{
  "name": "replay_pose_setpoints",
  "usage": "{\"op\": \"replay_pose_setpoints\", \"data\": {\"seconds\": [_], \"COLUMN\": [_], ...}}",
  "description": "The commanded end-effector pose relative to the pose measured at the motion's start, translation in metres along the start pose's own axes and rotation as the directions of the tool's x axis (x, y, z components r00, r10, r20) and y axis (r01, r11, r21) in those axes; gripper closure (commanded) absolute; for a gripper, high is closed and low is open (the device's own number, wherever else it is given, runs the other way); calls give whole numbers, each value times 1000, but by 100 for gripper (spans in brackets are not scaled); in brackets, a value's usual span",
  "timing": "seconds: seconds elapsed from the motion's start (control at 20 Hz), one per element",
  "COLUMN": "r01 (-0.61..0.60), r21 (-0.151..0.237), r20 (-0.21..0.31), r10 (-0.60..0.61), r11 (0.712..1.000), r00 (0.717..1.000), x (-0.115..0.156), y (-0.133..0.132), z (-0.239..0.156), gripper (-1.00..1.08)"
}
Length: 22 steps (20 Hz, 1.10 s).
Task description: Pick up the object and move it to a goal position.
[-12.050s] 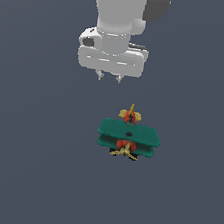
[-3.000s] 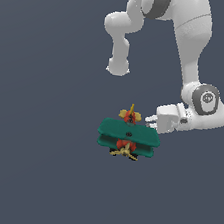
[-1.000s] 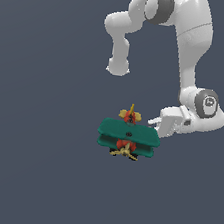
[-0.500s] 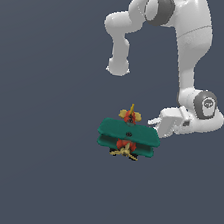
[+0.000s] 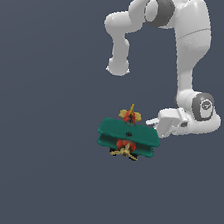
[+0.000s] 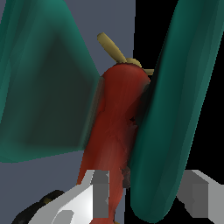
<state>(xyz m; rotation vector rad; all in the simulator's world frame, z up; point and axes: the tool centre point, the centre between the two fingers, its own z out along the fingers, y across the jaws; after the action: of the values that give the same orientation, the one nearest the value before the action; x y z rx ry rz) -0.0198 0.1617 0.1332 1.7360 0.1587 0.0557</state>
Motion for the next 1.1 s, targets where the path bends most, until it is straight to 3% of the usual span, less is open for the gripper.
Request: {"op": "replay_pose_setpoints", "data": {"seconds": [0.0,1.05], "r01": [-4,-63], "r21": [-5,-67], "r20": [-5,-36], "r10": [4,61], "r11": [1000,996], "r00": [1000,998], "x": [1,7], "y": [0,4], "z": [-2,-4], "gripper": [-20,-20]}}
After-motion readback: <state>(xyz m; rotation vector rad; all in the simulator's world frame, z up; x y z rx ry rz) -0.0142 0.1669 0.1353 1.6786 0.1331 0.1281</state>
